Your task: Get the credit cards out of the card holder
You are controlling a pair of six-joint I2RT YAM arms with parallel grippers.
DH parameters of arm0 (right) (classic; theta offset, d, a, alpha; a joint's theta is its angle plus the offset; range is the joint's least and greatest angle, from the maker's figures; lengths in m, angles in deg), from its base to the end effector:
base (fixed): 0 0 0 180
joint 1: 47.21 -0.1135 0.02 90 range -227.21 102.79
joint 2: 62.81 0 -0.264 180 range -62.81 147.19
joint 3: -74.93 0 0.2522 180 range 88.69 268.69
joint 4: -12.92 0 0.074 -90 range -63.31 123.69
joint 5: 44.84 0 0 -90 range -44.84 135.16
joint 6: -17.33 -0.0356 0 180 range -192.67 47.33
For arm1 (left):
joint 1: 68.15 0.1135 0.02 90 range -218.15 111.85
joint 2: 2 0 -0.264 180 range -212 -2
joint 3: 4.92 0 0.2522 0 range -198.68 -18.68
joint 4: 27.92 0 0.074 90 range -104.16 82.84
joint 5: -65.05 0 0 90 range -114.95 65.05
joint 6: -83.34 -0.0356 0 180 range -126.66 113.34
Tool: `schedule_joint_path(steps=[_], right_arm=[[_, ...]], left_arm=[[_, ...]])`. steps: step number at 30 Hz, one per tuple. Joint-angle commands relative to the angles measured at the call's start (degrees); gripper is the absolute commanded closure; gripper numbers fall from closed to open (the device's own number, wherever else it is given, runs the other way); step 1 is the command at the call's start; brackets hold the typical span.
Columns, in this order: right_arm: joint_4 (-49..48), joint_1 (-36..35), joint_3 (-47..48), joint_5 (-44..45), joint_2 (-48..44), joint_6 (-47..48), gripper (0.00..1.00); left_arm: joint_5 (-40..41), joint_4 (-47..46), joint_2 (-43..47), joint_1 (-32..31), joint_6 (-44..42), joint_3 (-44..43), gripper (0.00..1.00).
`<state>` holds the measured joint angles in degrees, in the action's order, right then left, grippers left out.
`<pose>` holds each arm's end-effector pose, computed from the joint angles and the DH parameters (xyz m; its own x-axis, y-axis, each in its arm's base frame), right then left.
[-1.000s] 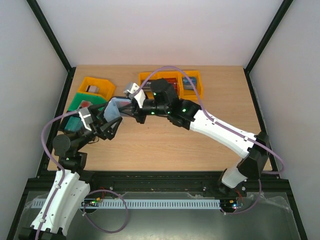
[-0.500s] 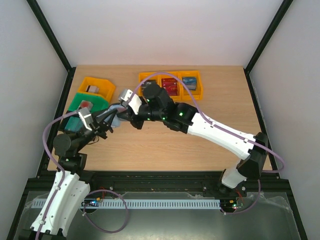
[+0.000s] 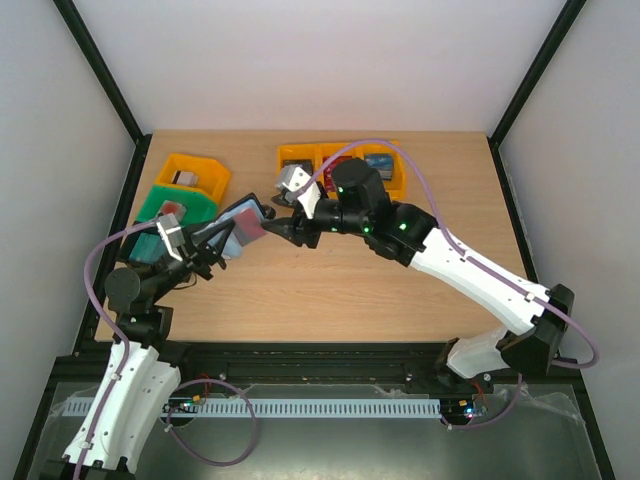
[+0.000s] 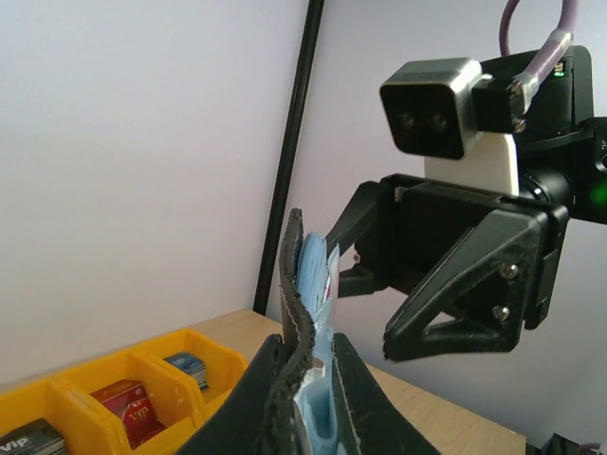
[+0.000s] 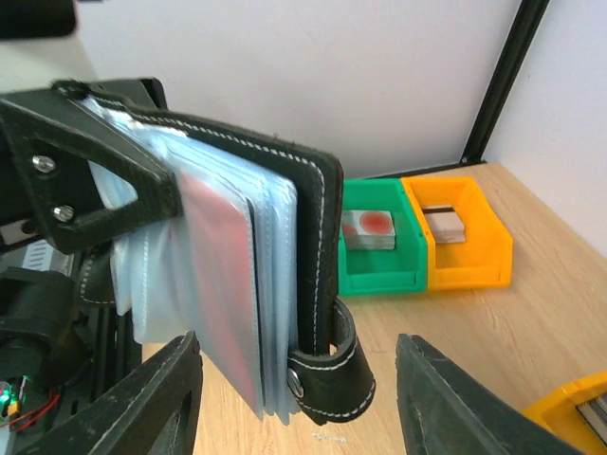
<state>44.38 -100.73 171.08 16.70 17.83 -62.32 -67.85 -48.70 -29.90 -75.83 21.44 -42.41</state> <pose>0.1774 0.2685 0.4125 0.0152 -0.2451 -0.9694 -0.9927 0.1121 -0.0439 0.1174 -0.0403 0.3296 0.1217 -0.3646 -0.9232 0.8358 0.5393 -0.1028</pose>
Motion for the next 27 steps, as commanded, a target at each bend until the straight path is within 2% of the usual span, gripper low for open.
schedule_joint_path(steps=[1,19,23,27], right_arm=[[-1.90,1.20,-0.89,-3.66,-2.36,0.60,0.47],[-2.23,3.18,0.22,-1.20,0.16,-0.29,0.52],[-1.96,3.44,0.41,-3.04,0.11,-0.03,0.49],[-1.18,3.44,0.20,-9.30,0.68,0.53,0.42]], left_arm=[[-1.50,-2.86,0.13,0.31,0.76,-0.41,0.98],[-9.40,-7.23,0.06,0.21,0.78,-0.57,0.98],[-9.92,-7.38,0.04,0.21,0.64,-0.62,0.98],[-9.72,-7.49,-0.04,0.21,0.51,-0.70,0.98]])
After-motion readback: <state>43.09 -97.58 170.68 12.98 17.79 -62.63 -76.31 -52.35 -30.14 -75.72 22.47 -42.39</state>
